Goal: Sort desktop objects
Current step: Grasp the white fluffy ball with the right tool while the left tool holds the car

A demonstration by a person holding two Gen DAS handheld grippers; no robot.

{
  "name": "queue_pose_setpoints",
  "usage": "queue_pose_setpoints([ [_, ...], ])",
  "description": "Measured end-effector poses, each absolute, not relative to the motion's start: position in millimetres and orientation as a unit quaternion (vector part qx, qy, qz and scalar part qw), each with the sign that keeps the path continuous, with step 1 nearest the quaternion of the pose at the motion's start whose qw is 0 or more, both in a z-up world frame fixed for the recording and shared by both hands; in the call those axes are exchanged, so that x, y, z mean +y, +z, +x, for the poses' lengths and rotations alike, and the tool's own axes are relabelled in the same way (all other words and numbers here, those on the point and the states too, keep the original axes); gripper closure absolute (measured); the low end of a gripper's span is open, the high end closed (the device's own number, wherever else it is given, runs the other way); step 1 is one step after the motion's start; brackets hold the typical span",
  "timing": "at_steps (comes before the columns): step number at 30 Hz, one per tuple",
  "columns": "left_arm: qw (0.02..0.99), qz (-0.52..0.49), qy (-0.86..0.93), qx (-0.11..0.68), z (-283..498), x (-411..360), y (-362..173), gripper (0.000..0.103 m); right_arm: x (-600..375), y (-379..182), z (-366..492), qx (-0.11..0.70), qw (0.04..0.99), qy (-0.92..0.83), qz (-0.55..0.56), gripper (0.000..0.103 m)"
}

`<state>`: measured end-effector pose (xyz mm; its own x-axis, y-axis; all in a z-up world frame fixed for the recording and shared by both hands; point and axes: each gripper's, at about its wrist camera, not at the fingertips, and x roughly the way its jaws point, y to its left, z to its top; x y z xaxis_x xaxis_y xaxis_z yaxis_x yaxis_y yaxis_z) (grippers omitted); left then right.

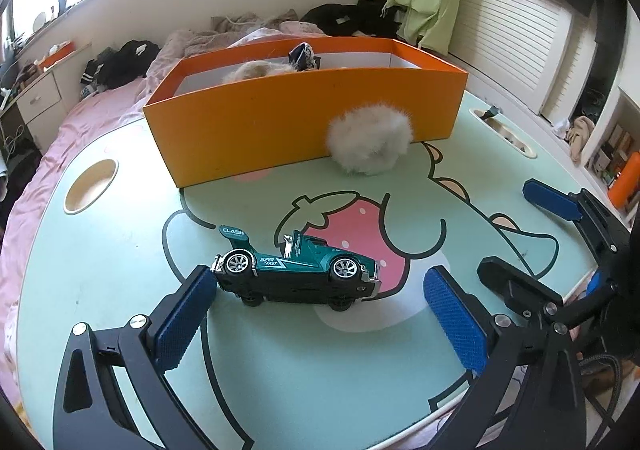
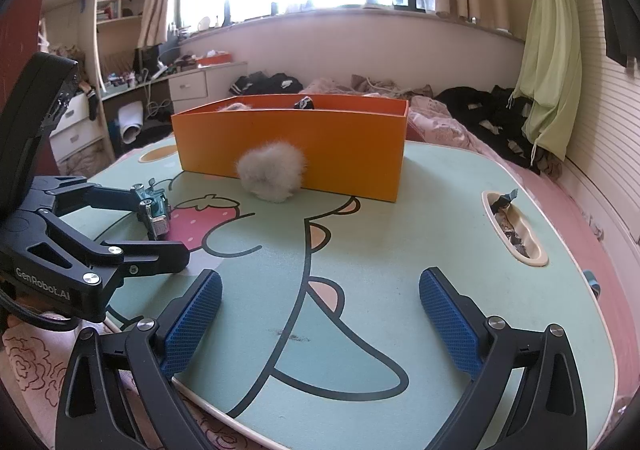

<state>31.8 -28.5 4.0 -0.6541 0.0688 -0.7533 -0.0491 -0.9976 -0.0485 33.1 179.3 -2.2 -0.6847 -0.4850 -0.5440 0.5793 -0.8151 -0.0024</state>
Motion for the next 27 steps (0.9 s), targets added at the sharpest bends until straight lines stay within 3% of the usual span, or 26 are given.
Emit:
queue_pose_setpoints([
  [7, 0.033, -0.415, 0.909, -0.013, 31.8, -28.9, 3.8, 0.0, 178.4, 1.2, 29.5, 0.082, 0.28, -0.914, 0.284, 0.004],
  [12, 0.032, -0.414, 0.91, -0.013, 33.6, -27.4, 4.2, 0.0, 156.6, 44.9, 16.1, 0.042, 0.345, -0.894, 0.282, 0.004],
  [16, 0.033, -0.414, 0.91, -0.014, 33.5, -26.1, 4.1, 0.0, 103.3, 43.2, -14.4, 0.082, 0.331, -0.878, 0.336, 0.009],
  [20, 0.033, -0.414, 0.91, -0.014, 33.2, -25.7, 4.2, 0.0, 76.4, 26.1, -55.7, 0.066, 0.32, -0.854, 0.404, 0.01],
  [22, 0.033, -0.414, 0.91, -0.014, 33.4, -25.9, 4.0, 0.0, 71.7, 20.5, -64.6, 0.059, 0.314, -0.85, 0.42, 0.017],
  [24, 0.033, -0.414, 0.91, -0.014, 33.2, -25.2, 4.1, 0.0, 70.1, 14.5, -70.3, 0.054, 0.322, -0.839, 0.435, 0.062],
  [27, 0.032, -0.414, 0.91, -0.014, 33.4, -25.5, 3.9, 0.0, 83.4, 13.2, -65.0, 0.031, 0.357, -0.823, 0.441, 0.064],
])
